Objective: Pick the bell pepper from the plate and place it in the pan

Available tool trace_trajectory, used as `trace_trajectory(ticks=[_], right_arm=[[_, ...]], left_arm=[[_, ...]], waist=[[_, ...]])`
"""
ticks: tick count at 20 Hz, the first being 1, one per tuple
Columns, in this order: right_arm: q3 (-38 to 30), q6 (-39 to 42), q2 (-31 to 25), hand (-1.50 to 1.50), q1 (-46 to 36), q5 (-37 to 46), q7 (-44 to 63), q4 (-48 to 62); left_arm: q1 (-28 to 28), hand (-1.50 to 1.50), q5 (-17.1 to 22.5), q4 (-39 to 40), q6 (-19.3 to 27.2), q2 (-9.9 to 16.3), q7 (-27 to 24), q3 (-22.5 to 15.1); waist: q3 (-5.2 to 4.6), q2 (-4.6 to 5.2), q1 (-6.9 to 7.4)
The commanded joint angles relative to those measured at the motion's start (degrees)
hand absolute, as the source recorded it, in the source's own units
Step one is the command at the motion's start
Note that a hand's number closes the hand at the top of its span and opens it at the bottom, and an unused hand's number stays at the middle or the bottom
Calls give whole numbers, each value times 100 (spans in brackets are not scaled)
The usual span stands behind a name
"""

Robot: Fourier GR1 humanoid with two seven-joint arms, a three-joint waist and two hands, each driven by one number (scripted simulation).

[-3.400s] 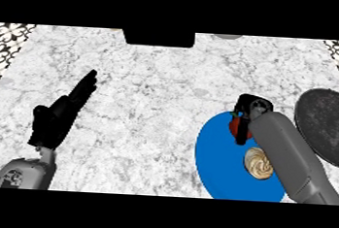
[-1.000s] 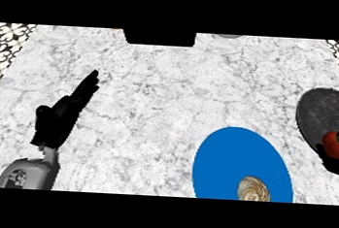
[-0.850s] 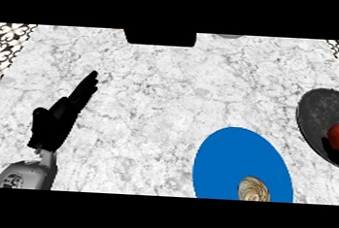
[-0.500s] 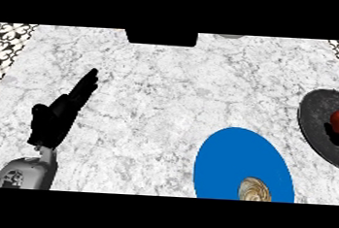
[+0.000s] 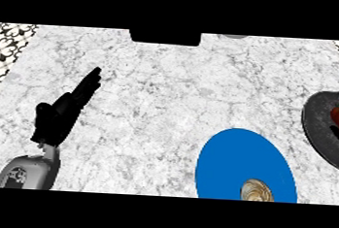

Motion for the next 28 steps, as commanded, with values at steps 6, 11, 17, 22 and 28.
trace_trajectory(ticks=[6,11,17,22,28], right_arm=[[-371,696,-14,-150,-923,-258,-512,1340],[-1186,1040,170,-150,-874,-1142,-1331,1310],[-1829,2753,-549,-150,-798,-1840,-1545,1700],[-1873,3701,-857,-150,-267,-1899,-2004,1890],[-2034,4457,-1081,-150,172,-2084,-2902,1768]], left_arm=[[-152,0,-22,145,-74,-41,-82,-24],[-194,0,3,44,-3,-58,-15,48],[-51,0,-7,-107,-37,-49,30,4],[140,0,47,-217,-127,20,28,45],[130,0,-75,-98,-29,-61,-32,4]], waist=[[27,50,83],[41,47,59],[44,44,43],[35,27,29],[39,22,-18]])
